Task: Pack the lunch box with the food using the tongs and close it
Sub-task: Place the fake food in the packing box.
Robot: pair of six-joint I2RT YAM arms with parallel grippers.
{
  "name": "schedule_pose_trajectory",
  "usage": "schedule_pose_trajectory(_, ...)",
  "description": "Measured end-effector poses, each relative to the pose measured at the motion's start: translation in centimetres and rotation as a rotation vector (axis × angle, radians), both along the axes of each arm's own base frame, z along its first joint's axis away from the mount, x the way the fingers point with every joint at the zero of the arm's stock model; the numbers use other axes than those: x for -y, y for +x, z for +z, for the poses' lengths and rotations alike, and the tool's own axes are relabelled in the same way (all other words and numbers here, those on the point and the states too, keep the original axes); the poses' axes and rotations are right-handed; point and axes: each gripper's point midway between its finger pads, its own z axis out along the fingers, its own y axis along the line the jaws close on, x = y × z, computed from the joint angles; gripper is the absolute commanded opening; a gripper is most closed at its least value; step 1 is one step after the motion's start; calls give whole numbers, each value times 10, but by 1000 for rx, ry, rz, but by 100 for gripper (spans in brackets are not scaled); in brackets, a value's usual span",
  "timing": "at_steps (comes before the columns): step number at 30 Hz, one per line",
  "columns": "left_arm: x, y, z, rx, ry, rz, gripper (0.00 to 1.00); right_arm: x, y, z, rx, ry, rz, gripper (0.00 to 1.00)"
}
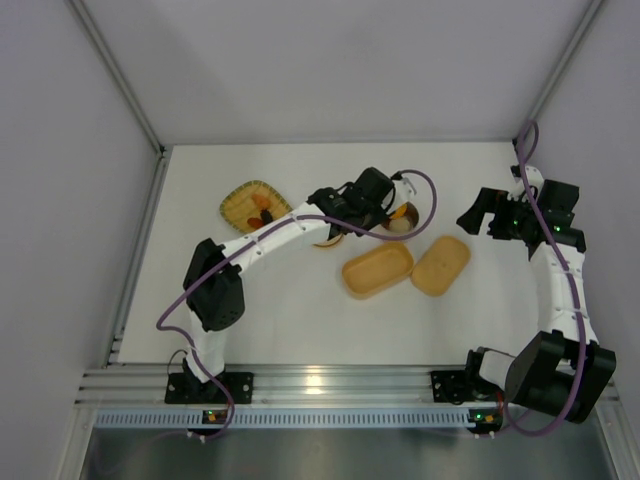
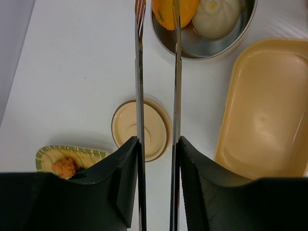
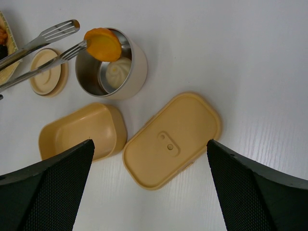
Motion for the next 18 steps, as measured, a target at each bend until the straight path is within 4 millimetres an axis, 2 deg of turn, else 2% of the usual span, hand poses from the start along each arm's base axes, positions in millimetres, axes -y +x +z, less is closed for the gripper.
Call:
schedule_pose_trajectory(7, -13, 12, -1, -18, -17, 40, 42, 0, 0, 0, 0, 0, 0, 99)
schedule_pose_trajectory(18, -4, 3, -6, -84, -66, 4, 41, 0, 0, 0, 0, -1, 0, 99)
